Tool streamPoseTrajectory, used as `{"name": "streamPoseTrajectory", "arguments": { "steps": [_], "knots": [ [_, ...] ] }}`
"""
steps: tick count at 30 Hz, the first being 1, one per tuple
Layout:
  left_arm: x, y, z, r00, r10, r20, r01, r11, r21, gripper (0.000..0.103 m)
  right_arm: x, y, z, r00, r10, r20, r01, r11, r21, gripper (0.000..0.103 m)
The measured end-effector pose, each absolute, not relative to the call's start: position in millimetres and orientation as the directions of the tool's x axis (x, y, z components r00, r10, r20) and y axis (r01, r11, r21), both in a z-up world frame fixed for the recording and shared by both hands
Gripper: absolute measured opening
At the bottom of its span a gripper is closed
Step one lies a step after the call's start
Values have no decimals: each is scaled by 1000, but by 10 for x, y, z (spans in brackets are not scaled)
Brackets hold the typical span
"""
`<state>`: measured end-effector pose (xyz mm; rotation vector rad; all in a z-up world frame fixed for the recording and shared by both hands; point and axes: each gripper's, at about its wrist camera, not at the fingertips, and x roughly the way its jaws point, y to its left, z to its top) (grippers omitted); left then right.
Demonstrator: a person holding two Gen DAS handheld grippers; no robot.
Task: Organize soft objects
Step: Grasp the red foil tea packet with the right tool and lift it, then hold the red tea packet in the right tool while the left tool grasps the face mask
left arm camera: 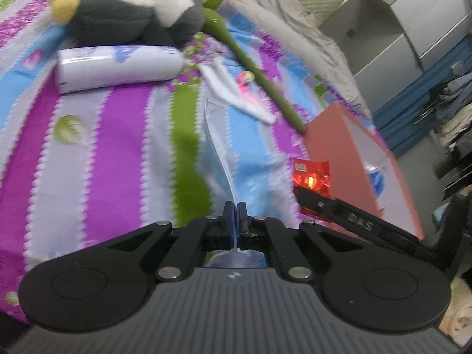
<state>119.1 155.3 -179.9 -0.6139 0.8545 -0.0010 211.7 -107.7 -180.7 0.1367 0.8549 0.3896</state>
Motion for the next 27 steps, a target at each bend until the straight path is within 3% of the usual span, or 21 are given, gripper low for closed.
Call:
{"name": "streamPoseTrajectory", "arguments": {
  "steps": [5,7,9,11,15,18,27],
  "knots": [
    [1114,1643,-1925,631,-153,-760,-289,863,-414,2,1966,-1056,-2030,549,381,-744,-297,921,253,62],
    [1119,1659,-1975,617,-139,-774,-295,872,-391,8,1967,-1032,-2117,528,364,-767,-300,925,232,62],
    [1129,1646,-1998,613,-134,-778,-294,876,-382,37,1965,-1039,-2144,523,366,-769,-306,923,231,62],
    [1135,1591,-1993,625,-112,-773,-286,888,-360,55,1963,-1053,-2150,528,352,-773,-296,929,221,65],
    [1232,1413,-2011,617,-86,-782,-264,914,-309,71,1933,-1090,-2136,549,334,-766,-288,936,201,68],
    [1310,1274,-2051,619,-66,-783,-243,932,-270,76,1879,-1063,-2137,565,321,-760,-313,936,162,68],
    [1532,1082,-2280,577,14,-817,-245,957,-157,77,1815,-893,-2272,571,294,-766,-353,931,94,67]
  ]
}}
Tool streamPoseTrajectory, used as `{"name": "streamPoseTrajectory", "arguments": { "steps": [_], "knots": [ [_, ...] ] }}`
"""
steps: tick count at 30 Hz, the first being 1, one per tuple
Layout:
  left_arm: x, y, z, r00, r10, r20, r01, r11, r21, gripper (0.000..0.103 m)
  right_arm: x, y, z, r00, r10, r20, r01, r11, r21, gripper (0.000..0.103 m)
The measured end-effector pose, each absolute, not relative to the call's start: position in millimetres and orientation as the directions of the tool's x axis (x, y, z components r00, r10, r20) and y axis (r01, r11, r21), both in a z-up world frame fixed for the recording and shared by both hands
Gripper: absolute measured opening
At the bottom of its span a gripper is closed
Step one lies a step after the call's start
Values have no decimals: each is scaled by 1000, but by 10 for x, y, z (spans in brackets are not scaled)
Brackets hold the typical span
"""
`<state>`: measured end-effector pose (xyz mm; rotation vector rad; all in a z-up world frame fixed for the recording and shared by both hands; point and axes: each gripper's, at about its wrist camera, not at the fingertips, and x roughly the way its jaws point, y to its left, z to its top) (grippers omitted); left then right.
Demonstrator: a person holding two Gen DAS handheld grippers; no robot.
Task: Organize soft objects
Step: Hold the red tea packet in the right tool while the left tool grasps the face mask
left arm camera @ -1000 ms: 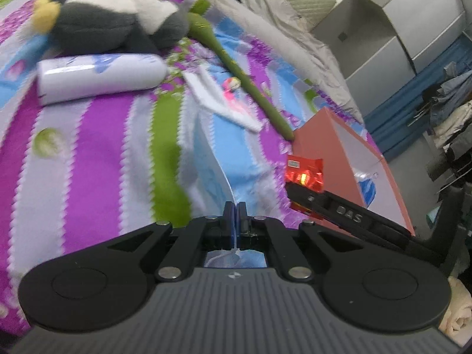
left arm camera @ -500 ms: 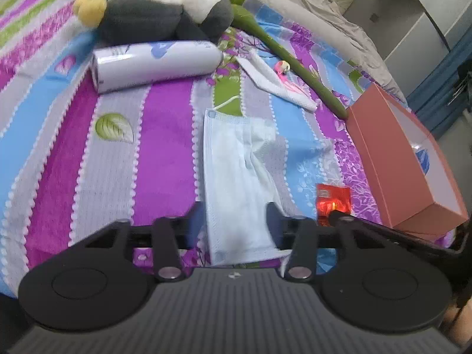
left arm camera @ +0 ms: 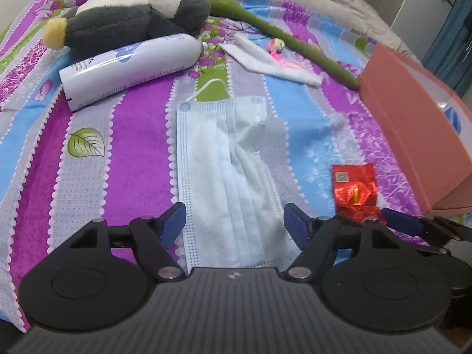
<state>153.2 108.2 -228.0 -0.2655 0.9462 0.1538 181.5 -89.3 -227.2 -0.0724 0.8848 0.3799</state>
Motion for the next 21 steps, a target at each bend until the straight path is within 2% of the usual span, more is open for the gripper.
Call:
{"name": "streamPoseTrajectory", "arguments": {
  "steps": [2,4,13,16,21],
  "knots": [
    [1552,1080,-2318,566,20,-824,-249,957,-148,77,1829,-934,-2303,565,293,-771,-343,934,103,65],
    [1559,1063,-2343,561,29,-827,-249,959,-135,77,1838,-968,-2318,566,287,-773,-336,936,102,56],
    [1595,990,-2422,554,37,-832,-223,969,-105,75,1836,-1100,-2284,588,279,-759,-329,940,91,55],
    [1606,971,-2444,543,55,-838,-216,973,-76,68,1848,-1135,-2313,584,275,-764,-323,942,92,55],
    [1631,1034,-2464,541,59,-839,-214,974,-70,48,1859,-1134,-2309,586,281,-760,-323,941,98,55]
  ]
}}
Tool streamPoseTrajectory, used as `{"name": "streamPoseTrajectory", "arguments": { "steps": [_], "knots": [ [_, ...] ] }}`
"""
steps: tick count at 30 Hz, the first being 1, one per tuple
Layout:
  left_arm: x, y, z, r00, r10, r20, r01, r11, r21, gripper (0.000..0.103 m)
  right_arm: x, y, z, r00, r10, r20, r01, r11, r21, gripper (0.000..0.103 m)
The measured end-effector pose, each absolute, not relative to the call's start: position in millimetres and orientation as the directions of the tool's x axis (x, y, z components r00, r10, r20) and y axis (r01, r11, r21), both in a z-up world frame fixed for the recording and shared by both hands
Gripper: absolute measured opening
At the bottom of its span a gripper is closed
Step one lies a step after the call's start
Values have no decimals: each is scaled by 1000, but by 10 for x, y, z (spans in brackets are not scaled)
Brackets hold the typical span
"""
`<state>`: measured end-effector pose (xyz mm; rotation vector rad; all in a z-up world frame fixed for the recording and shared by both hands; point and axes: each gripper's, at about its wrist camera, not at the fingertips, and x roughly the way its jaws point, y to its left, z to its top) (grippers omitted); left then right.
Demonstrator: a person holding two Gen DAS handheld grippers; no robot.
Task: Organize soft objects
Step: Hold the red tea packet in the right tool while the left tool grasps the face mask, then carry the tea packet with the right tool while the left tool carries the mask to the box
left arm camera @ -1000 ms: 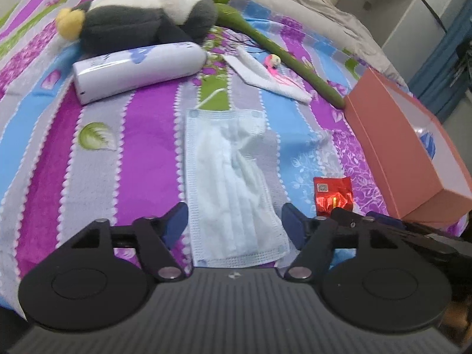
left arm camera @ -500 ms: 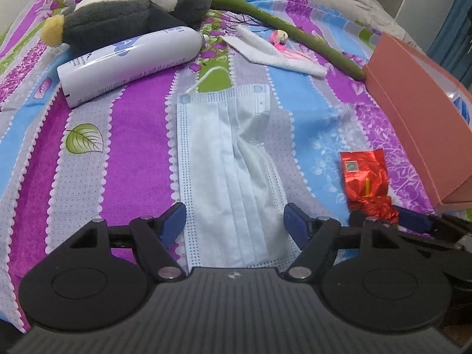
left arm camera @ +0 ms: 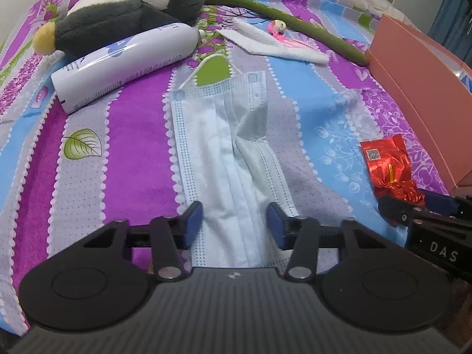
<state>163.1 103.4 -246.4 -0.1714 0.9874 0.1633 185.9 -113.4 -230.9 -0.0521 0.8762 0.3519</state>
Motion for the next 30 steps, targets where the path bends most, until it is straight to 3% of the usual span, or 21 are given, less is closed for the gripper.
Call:
{"name": "streamPoseTrajectory", "arguments": {
  "steps": [1,3,6,17,30],
  "knots": [
    [1631,1058,-2464,543,55,-838,-216,974,-76,44,1862,-1137,-2305,584,284,-760,-321,941,105,55],
    [1632,1109,-2453,544,52,-837,-228,970,-88,20,1866,-1140,-2288,583,290,-759,-323,940,111,55],
    [1628,1192,-2422,547,28,-837,-248,960,-130,8,1852,-1134,-2242,586,293,-755,-331,938,108,55],
    [1411,1134,-2078,609,16,-793,-252,952,-175,5,1748,-1204,-1947,610,336,-718,-353,926,132,55],
    [1155,698,-1169,704,-59,-708,-138,966,-219,5,1460,-1543,-1217,679,395,-618,-367,913,179,55]
  ]
}}
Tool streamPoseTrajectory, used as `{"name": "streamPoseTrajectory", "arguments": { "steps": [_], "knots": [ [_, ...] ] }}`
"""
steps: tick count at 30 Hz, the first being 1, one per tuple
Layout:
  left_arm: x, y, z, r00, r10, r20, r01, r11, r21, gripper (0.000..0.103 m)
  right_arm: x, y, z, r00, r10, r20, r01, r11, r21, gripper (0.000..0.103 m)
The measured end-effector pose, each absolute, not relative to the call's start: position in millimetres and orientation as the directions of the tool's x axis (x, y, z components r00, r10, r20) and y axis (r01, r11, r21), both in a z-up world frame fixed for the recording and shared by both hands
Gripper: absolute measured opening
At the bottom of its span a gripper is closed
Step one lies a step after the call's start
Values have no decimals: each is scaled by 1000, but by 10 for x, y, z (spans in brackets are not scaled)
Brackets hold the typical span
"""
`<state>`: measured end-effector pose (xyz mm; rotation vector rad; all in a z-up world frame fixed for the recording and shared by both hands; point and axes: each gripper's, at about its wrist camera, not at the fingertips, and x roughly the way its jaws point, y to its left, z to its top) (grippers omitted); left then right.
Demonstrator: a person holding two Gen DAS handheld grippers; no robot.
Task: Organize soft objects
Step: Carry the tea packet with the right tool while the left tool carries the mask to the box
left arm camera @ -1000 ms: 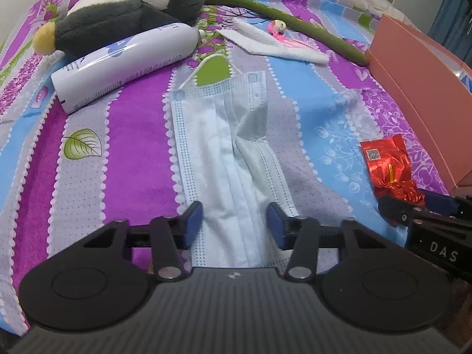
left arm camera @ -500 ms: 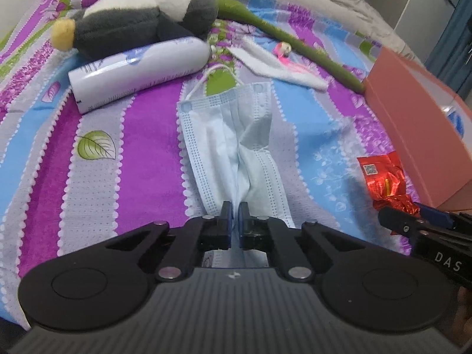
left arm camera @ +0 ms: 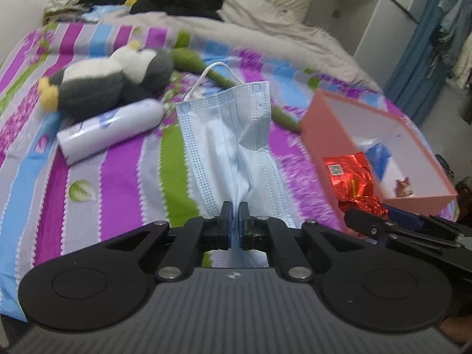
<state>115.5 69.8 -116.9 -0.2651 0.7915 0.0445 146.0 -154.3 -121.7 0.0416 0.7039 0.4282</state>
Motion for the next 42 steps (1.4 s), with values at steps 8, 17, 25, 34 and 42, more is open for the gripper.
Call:
{"name": "streamPoseTrajectory", "arguments": {
  "steps": [8,17,25,34,42],
  "knots": [
    [1099,331,-685,747,-92,-658,-82,970,-229,5,1343,-1865,-809,730,414,-544,-365,909,201,55],
    [1141,-99,-480,753,-153,-640,-18,967,-253,5,1332,-2251,-609,765,385,-517,-334,923,192,55],
    [1328,-561,-432,731,-240,-639,87,961,-262,5,1269,-2666,-540,798,313,-515,-248,949,193,55],
    [1821,-970,-530,680,-308,-665,167,949,-268,5,1484,-3028,-620,799,246,-549,-154,966,209,55],
    [2538,-1162,-676,645,-319,-695,184,947,-264,5,1986,-3234,-776,781,227,-582,-114,968,225,55]
  ]
}}
